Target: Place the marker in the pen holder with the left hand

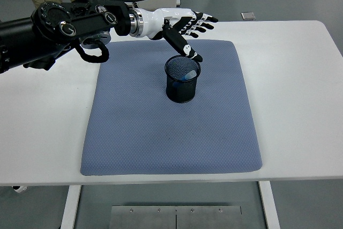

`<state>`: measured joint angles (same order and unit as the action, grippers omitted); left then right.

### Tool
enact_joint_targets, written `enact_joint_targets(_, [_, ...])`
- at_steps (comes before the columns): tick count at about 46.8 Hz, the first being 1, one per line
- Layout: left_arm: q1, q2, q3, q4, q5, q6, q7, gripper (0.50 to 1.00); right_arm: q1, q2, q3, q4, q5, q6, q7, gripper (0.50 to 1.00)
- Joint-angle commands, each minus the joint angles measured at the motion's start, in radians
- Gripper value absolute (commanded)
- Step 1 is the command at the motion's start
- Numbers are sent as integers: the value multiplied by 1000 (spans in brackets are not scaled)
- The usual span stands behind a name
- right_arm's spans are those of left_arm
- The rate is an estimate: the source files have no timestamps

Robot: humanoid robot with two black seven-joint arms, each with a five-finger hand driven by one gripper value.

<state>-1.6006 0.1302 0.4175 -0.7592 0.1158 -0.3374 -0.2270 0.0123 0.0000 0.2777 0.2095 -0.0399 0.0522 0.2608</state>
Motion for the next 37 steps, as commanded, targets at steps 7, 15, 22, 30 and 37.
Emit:
enact_joint_targets(7, [-18,17,-5,0,-2,26,0,1000,0,0,0,1,0,0,0,1000])
enact_joint_targets(15, [-5,43,-48,8,16,121,0,1000,0,0,0,1,0,0,0,1000])
enact_joint_targets(22, [19,48,-49,6,18,152,3,1000,0,0,0,1,0,0,0,1000])
enact_joint_targets(30, [103,72,-94,6,-1,242,-2,1000,0,0,0,1,0,0,0,1000])
enact_joint_targets(37, [212,121,-291,8,-1,311,-2,1000,0,0,0,1,0,0,0,1000])
